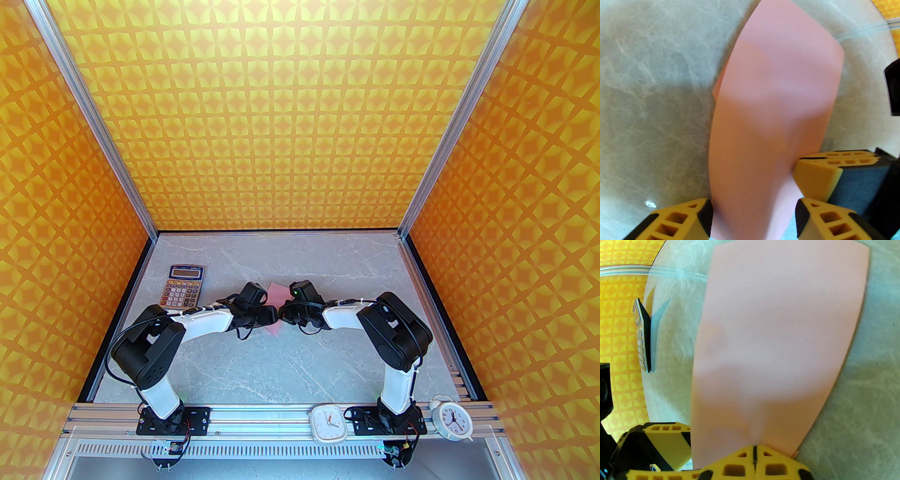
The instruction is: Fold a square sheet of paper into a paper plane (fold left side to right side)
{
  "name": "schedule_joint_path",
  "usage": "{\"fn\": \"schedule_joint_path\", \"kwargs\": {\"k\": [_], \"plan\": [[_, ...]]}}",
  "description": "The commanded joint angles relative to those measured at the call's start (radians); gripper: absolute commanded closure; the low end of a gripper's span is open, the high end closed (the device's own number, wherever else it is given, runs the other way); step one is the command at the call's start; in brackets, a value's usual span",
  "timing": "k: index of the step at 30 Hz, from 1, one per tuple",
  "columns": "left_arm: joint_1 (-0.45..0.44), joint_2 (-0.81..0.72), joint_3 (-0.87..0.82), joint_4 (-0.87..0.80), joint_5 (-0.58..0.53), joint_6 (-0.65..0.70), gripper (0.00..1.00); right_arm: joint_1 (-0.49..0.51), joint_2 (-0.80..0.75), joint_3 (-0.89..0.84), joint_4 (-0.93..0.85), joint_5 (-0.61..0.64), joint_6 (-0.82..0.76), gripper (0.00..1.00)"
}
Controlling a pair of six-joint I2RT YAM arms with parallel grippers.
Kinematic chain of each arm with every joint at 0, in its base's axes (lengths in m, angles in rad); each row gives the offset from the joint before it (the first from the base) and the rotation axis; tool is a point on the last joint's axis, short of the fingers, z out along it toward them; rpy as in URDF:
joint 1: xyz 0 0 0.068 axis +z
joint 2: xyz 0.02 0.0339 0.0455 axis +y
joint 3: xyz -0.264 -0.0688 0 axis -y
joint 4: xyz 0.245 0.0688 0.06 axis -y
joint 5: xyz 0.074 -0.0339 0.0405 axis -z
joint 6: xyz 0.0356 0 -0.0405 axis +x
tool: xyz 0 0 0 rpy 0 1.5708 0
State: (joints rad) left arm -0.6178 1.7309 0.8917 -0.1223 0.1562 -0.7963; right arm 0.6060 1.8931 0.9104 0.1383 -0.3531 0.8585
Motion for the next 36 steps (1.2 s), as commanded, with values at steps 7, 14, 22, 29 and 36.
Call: {"fn": "schedule_joint_path", "kwargs": {"k": [7, 14, 22, 29, 36], "plan": [[0.056, 0.046, -0.005, 0.232, 0.097, -0.014, 0.38, 0.003, 0.028, -0.041, -0.054, 0.006, 0.003, 1.0], [0.077, 0.068, 0.006, 0.268, 0.125, 0.019, 0.38, 0.003, 0.028, -0.045, -0.055, 0.007, 0.004, 1.0], [0.078, -0.044, -0.09, 0.25, 0.212, 0.044, 0.4, 0.003, 0.034, -0.03, -0.066, 0.013, 0.001, 1.0], [0.076, -0.128, -0.146, 0.239, 0.256, 0.038, 0.4, 0.003, 0.041, -0.026, -0.071, 0.016, 0.002, 1.0], [0.075, -0.056, -0.12, 0.366, 0.317, -0.019, 0.43, 0.003, 0.041, -0.028, -0.071, 0.014, 0.005, 1.0]]}}
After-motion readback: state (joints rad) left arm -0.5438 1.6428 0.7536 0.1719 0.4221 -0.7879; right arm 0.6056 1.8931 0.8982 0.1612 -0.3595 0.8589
